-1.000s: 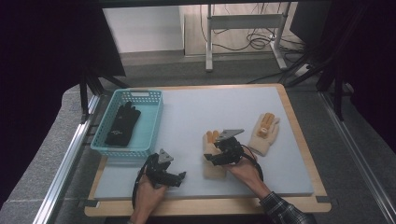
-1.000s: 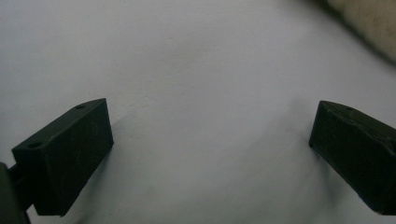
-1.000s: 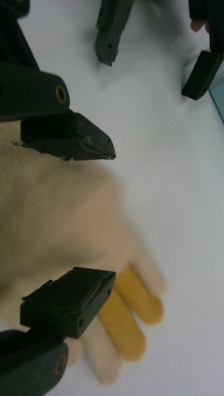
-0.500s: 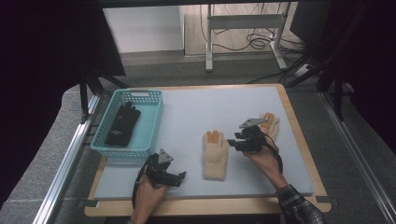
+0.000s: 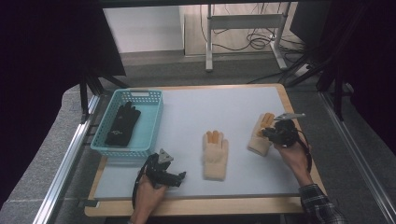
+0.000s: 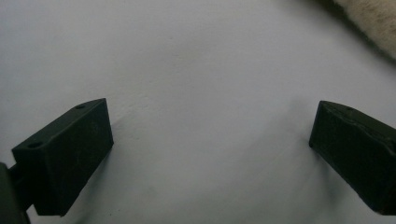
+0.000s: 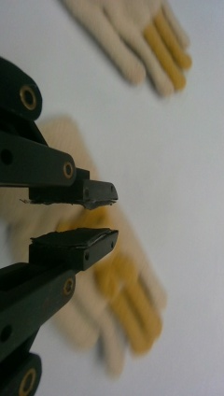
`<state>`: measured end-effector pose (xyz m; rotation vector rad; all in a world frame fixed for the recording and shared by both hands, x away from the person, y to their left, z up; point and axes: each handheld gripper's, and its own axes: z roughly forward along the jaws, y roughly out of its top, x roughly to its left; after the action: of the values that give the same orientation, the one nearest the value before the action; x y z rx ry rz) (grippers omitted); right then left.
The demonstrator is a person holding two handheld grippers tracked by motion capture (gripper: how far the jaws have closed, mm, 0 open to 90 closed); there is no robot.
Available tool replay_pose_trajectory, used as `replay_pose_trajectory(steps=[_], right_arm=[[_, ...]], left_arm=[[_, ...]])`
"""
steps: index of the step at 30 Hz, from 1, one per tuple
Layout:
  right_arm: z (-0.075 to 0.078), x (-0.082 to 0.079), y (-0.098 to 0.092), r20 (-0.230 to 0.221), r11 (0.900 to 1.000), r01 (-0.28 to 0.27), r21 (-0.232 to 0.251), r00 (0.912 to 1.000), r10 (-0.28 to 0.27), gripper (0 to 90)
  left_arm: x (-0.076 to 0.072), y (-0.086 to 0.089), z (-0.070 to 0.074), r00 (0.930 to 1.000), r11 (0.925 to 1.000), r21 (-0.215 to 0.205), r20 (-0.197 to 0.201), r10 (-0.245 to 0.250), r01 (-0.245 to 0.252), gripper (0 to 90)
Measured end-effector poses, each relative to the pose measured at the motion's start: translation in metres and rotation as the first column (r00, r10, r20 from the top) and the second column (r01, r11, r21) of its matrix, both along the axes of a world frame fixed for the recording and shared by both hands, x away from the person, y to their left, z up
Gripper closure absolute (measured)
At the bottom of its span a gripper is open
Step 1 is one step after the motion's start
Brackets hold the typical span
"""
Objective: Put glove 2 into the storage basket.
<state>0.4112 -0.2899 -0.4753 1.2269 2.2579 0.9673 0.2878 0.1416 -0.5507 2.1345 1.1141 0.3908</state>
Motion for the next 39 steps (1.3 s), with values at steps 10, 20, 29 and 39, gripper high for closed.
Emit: replay_pose_trajectory(steps=[10,20,29,39], right_arm=[[-0.011,0.001,-0.033,-0.002,0.997,0.07,0.023,0.9975,-0.07,57.7],[-0.023,0.016,-0.011,0.019,1.0,-0.017,0.002,0.9997,0.017,39.7],[-0.043,0.025,0.003,0.011,0.999,-0.002,-0.045,0.9999,0.002,41.5],[-0.034,0.016,0.006,0.026,0.999,0.005,-0.051,0.9997,-0.003,61.5]], left_arm=[[0.0,0.0,0.0,1.0,1.0,0.0,0.0,0.0,0.0,0.0],[0.0,0.0,0.0,1.0,1.0,0.0,0.0,0.0,0.0,0.0],[0.0,0.0,0.0,1.0,1.0,0.0,0.001,0.001,-0.001,0.0],[0.0,0.0,0.0,1.0,1.0,-0.001,0.001,0.001,-0.001,0.0]])
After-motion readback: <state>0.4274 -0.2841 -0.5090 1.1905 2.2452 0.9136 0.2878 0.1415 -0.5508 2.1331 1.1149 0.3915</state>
